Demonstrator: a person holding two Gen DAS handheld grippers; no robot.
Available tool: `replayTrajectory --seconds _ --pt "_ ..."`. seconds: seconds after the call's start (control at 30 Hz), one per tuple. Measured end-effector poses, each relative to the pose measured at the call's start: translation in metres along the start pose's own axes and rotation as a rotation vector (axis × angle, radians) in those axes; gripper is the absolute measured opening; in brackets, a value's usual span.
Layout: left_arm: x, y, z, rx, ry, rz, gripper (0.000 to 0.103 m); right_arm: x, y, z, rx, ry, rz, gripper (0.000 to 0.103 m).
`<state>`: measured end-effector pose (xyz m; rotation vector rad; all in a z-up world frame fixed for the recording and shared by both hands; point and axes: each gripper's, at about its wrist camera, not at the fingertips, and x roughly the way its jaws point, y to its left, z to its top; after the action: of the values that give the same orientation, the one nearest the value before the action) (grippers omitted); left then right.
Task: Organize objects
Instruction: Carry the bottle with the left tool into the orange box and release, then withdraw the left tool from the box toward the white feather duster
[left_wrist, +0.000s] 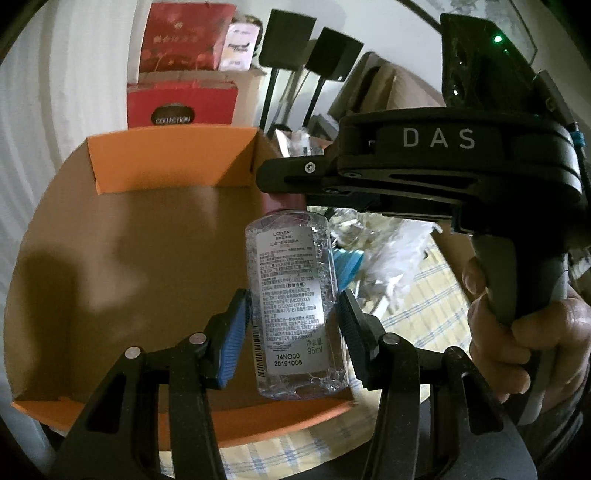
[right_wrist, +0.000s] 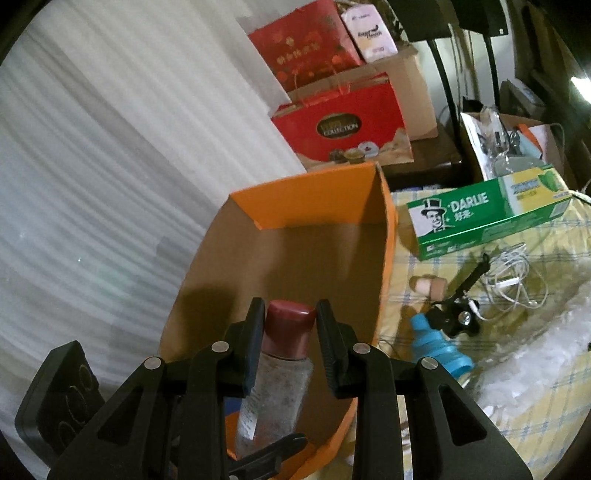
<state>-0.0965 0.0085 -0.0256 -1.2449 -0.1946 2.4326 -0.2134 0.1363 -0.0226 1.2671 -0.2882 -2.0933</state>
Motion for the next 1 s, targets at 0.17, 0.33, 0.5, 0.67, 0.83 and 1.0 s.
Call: replayTrajectory --seconds 0.17,0.33,0.5,0.67,0.83,1.0 --pt "0.013 0.01 -0.009 -0.021 0.038 -0.001 0.046 0.017 0.001 -0.004 -0.029 0.029 -0.032 0.028" --pt "0.025 0.016 -0.016 -0.036 0.082 -0.003 0.046 0.034 0.006 -0.009 -0.079 0.057 -0.079 0.028" --pt "0.031 0.019 -0.021 -0.048 0.103 0.0 0.042 0.042 0.008 -0.015 -0.115 0.061 -0.133 0.03" --pt "0.027 0.018 -0.023 -0.056 0.086 -0.002 0.042 0.038 0.005 -0.017 -0.11 0.05 -0.134 0.032" --pt "0.019 0.015 -0.026 -0.065 0.056 0.009 0.057 0.017 0.004 -0.017 -0.102 0.009 -0.126 0.04" --pt "0.002 0.008 -0.02 -0.025 -0.005 0.04 0.081 -0.012 0.005 -0.018 -0.114 -0.058 -0.162 0.053"
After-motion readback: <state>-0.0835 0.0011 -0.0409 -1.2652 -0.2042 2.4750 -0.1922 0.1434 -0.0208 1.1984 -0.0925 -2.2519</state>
